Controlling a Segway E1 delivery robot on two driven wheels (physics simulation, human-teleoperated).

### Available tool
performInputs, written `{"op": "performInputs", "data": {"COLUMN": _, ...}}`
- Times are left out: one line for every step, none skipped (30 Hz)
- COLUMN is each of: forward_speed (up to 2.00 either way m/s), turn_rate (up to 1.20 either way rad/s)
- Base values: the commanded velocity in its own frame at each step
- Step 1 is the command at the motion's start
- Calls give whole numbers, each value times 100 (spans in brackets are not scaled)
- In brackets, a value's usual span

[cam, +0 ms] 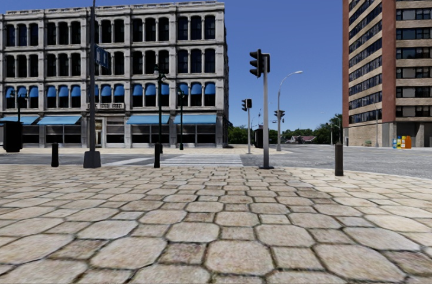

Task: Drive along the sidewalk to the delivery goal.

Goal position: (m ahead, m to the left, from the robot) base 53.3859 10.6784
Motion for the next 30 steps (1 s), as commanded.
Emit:
{"op": "performInputs", "data": {"forward_speed": 200, "turn_rate": 0}}
{"op": "performInputs", "data": {"forward_speed": 200, "turn_rate": 0}}
{"op": "performInputs", "data": {"forward_speed": 200, "turn_rate": 0}}
{"op": "performInputs", "data": {"forward_speed": 200, "turn_rate": 0}}
{"op": "performInputs", "data": {"forward_speed": 200, "turn_rate": 0}}
{"op": "performInputs", "data": {"forward_speed": 200, "turn_rate": 0}}
{"op": "performInputs", "data": {"forward_speed": 200, "turn_rate": 0}}
{"op": "performInputs", "data": {"forward_speed": 200, "turn_rate": 0}}
{"op": "performInputs", "data": {"forward_speed": 200, "turn_rate": 0}}
{"op": "performInputs", "data": {"forward_speed": 200, "turn_rate": 0}}
{"op": "performInputs", "data": {"forward_speed": 200, "turn_rate": 0}}
{"op": "performInputs", "data": {"forward_speed": 200, "turn_rate": 0}}
{"op": "performInputs", "data": {"forward_speed": 200, "turn_rate": 0}}
{"op": "performInputs", "data": {"forward_speed": 200, "turn_rate": 0}}
{"op": "performInputs", "data": {"forward_speed": 200, "turn_rate": 0}}
{"op": "performInputs", "data": {"forward_speed": 200, "turn_rate": 0}}
{"op": "performInputs", "data": {"forward_speed": 200, "turn_rate": 0}}
{"op": "performInputs", "data": {"forward_speed": 200, "turn_rate": 0}}
{"op": "performInputs", "data": {"forward_speed": 200, "turn_rate": 0}}
{"op": "performInputs", "data": {"forward_speed": 200, "turn_rate": 0}}
{"op": "performInputs", "data": {"forward_speed": 200, "turn_rate": 0}}
{"op": "performInputs", "data": {"forward_speed": 200, "turn_rate": 0}}
{"op": "performInputs", "data": {"forward_speed": 200, "turn_rate": 0}}
{"op": "performInputs", "data": {"forward_speed": 200, "turn_rate": 0}}
{"op": "performInputs", "data": {"forward_speed": 200, "turn_rate": 0}}
{"op": "performInputs", "data": {"forward_speed": 200, "turn_rate": 0}}
{"op": "performInputs", "data": {"forward_speed": 200, "turn_rate": 0}}
{"op": "performInputs", "data": {"forward_speed": 200, "turn_rate": 0}}
{"op": "performInputs", "data": {"forward_speed": 200, "turn_rate": 0}}
{"op": "performInputs", "data": {"forward_speed": 200, "turn_rate": 0}}
